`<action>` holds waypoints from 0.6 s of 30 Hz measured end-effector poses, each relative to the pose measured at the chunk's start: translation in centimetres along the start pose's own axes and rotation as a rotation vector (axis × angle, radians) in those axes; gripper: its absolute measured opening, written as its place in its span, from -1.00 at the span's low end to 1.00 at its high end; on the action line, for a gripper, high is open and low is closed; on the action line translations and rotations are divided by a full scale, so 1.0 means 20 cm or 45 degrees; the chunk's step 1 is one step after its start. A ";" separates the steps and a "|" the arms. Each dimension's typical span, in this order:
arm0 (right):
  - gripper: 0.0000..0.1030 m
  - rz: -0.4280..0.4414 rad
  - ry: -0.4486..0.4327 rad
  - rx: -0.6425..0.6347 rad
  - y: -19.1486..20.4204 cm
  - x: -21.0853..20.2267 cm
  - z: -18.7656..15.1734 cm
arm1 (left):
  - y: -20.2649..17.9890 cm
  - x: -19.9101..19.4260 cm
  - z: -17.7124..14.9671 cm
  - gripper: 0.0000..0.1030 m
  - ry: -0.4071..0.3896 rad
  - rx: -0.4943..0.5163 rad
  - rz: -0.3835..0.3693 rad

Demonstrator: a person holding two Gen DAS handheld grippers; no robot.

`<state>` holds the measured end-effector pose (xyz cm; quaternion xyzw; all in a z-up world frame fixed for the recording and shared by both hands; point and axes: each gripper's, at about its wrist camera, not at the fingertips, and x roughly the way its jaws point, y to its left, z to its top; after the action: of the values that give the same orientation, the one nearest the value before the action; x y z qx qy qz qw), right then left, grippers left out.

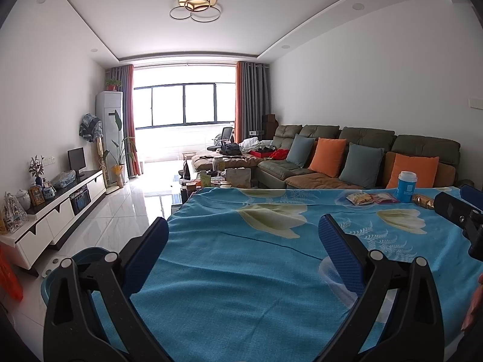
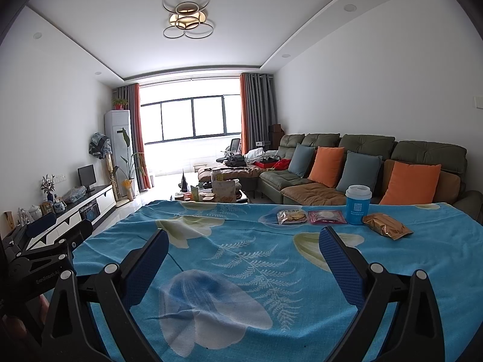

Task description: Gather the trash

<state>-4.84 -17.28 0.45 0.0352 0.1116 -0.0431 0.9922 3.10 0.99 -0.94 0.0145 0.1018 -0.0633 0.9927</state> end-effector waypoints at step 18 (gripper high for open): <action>0.87 0.000 -0.004 0.003 -0.01 0.00 0.00 | 0.00 0.00 0.00 0.89 0.001 0.002 0.002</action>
<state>-4.87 -17.40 0.52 0.0362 0.1099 -0.0432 0.9923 3.03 0.97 -0.91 0.0154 0.1020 -0.0627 0.9927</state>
